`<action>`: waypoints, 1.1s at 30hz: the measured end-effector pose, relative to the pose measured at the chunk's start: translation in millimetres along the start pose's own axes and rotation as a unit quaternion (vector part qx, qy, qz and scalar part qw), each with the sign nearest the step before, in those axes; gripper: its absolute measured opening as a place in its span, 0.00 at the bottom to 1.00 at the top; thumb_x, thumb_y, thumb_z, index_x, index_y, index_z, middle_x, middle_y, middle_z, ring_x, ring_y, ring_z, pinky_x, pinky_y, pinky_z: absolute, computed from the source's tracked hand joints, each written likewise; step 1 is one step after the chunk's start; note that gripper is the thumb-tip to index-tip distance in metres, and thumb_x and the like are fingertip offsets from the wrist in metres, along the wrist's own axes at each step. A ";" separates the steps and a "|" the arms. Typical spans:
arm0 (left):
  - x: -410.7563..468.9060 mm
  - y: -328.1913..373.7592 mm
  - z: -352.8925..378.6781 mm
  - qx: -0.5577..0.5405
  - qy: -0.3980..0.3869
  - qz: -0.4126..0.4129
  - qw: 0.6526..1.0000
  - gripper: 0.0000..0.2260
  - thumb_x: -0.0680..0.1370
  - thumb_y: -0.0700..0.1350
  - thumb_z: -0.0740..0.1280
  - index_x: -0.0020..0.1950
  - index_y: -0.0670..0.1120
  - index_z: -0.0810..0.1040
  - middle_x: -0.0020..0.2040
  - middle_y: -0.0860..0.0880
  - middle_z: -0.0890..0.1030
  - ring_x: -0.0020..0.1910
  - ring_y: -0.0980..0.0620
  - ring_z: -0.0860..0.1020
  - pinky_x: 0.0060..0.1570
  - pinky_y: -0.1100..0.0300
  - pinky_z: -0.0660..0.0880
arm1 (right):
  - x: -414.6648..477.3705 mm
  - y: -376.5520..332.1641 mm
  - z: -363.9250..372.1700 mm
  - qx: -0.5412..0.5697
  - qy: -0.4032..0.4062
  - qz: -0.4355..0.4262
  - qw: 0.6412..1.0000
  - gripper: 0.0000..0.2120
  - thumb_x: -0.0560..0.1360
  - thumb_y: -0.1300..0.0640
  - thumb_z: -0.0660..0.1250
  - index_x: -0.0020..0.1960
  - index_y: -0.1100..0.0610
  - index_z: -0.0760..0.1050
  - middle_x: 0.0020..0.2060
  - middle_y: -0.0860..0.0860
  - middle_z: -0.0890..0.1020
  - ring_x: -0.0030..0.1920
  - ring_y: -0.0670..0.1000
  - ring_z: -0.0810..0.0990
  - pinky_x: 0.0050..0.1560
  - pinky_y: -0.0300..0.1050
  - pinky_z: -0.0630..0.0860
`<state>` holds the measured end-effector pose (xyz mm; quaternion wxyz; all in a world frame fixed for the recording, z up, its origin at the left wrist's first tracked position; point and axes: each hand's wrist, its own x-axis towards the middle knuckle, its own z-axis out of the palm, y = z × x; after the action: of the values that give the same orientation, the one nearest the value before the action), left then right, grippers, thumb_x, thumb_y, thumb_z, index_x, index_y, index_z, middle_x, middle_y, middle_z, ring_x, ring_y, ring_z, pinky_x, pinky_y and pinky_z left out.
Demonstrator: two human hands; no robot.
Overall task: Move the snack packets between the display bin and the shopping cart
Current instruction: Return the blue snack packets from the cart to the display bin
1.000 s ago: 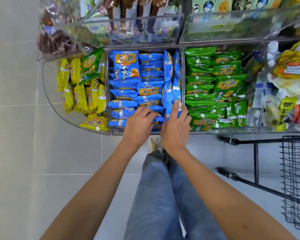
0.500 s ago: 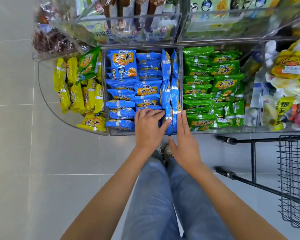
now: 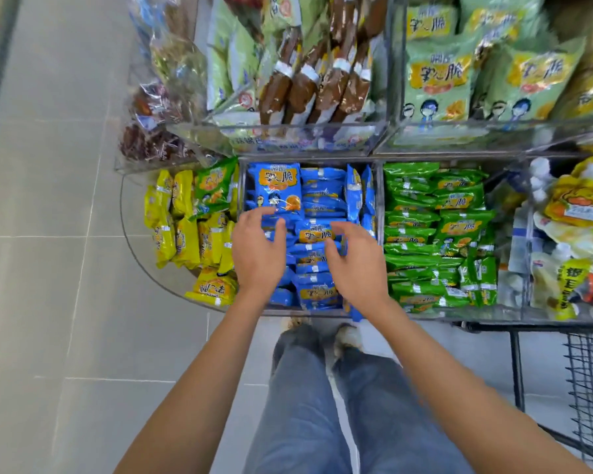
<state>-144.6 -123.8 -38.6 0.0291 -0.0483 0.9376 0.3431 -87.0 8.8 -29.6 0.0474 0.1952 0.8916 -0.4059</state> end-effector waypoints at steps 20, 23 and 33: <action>53.3 -90.4 -23.2 0.111 -0.098 0.348 0.926 0.13 0.73 0.39 0.67 0.56 0.39 0.80 0.55 0.42 0.81 0.60 0.45 0.73 0.61 0.54 0.70 | 115.2 -41.1 24.3 0.175 -0.026 0.110 0.978 0.21 0.69 0.68 0.72 0.60 0.67 0.72 0.56 0.60 0.79 0.53 0.49 0.80 0.55 0.45 0.77; 52.3 -94.4 -23.4 0.136 -0.106 0.364 0.915 0.13 0.70 0.38 0.70 0.55 0.38 0.81 0.55 0.41 0.81 0.61 0.42 0.75 0.61 0.51 0.74 | 120.2 -50.0 37.8 0.142 -0.006 0.072 0.987 0.19 0.70 0.64 0.72 0.60 0.66 0.74 0.53 0.64 0.80 0.50 0.54 0.80 0.52 0.48 0.76; 44.0 -89.7 -26.7 0.156 -0.161 0.343 0.912 0.15 0.69 0.35 0.73 0.55 0.37 0.80 0.57 0.40 0.80 0.65 0.39 0.74 0.59 0.49 0.75 | 121.2 -44.8 75.1 0.027 0.142 0.031 0.989 0.20 0.71 0.48 0.72 0.58 0.59 0.77 0.39 0.52 0.79 0.43 0.56 0.78 0.42 0.41 0.71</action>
<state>-179.0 -212.3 -79.6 0.0672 0.3378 0.9205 0.1846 -221.2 -36.0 -77.5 -0.0726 0.2798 0.8715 -0.3961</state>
